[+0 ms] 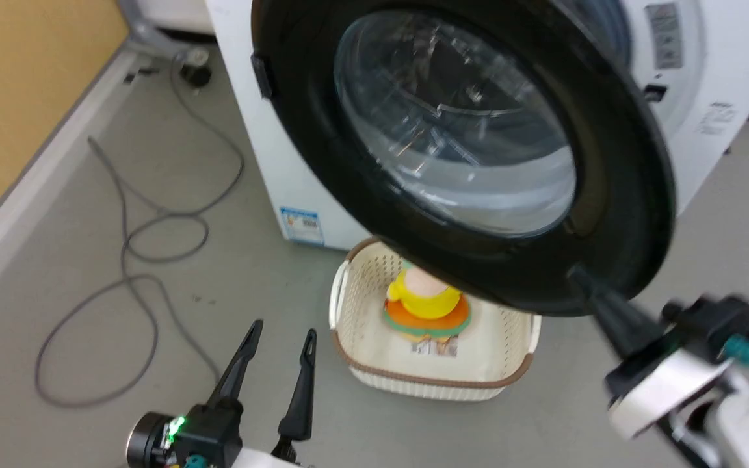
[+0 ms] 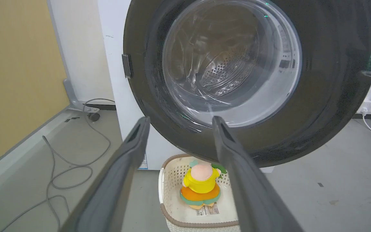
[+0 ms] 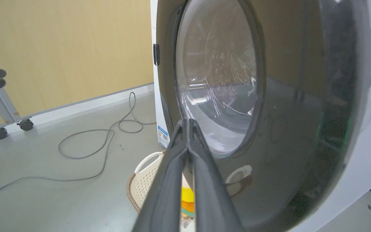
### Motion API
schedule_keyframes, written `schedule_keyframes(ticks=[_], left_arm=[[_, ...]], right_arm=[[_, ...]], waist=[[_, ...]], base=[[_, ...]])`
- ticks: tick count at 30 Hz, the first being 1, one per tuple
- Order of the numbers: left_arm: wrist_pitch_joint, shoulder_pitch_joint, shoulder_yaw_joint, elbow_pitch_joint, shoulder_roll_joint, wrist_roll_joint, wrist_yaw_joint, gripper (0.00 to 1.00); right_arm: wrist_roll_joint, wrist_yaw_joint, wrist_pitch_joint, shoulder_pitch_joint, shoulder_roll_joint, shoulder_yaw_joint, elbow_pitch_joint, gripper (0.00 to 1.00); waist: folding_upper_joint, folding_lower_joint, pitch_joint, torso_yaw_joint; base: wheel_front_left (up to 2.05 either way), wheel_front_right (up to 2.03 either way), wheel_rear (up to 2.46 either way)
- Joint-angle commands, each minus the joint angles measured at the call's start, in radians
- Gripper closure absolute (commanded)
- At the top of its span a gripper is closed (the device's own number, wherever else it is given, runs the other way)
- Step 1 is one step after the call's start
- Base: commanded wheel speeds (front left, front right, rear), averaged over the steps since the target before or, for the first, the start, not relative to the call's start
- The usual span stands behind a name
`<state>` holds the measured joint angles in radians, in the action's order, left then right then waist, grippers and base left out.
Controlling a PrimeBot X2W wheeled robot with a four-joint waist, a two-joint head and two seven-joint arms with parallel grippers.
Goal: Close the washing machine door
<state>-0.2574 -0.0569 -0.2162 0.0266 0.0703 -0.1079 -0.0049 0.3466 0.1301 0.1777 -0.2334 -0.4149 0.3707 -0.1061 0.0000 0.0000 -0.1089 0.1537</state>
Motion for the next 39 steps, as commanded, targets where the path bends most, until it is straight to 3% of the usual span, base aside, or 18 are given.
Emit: schedule_keyframes(ticks=[1,8,17,25,39], left_arm=[[-0.004,0.024,-0.003,0.003,-0.005,0.005,-0.007,0.0],[-0.004,0.068,-0.021,0.008,-0.015,0.004,-0.002,0.0],[-0.004,0.109,-0.04,0.002,-0.019,0.005,0.023,0.0],[-0.004,0.148,-0.062,-0.009,-0.02,-0.018,0.042,0.0],[-0.004,0.159,-0.058,-0.009,-0.02,-0.015,0.051,0.0]], right_arm=[[0.019,0.001,-0.005,-0.042,-0.025,0.003,-0.02,1.0],[0.125,0.001,-0.026,-0.197,-0.127,-0.009,-0.149,1.0],[0.253,0.001,-0.067,-0.38,-0.202,-0.025,-0.318,1.0],[0.344,0.001,-0.113,-0.555,-0.208,-0.035,-0.504,1.0],[0.417,0.001,-0.057,-0.711,-0.214,-0.042,-0.726,1.0]], waist=[[0.0,0.0,-0.034,0.025],[0.0,0.0,-0.101,0.065],[0.0,0.0,-0.175,0.096],[0.0,0.0,-0.215,0.112],[0.0,0.0,-0.225,0.126]], base=[[0.0,0.0,0.0],[0.0,0.0,0.0],[0.0,0.0,0.0],[0.0,0.0,0.0],[0.0,0.0,0.0]])
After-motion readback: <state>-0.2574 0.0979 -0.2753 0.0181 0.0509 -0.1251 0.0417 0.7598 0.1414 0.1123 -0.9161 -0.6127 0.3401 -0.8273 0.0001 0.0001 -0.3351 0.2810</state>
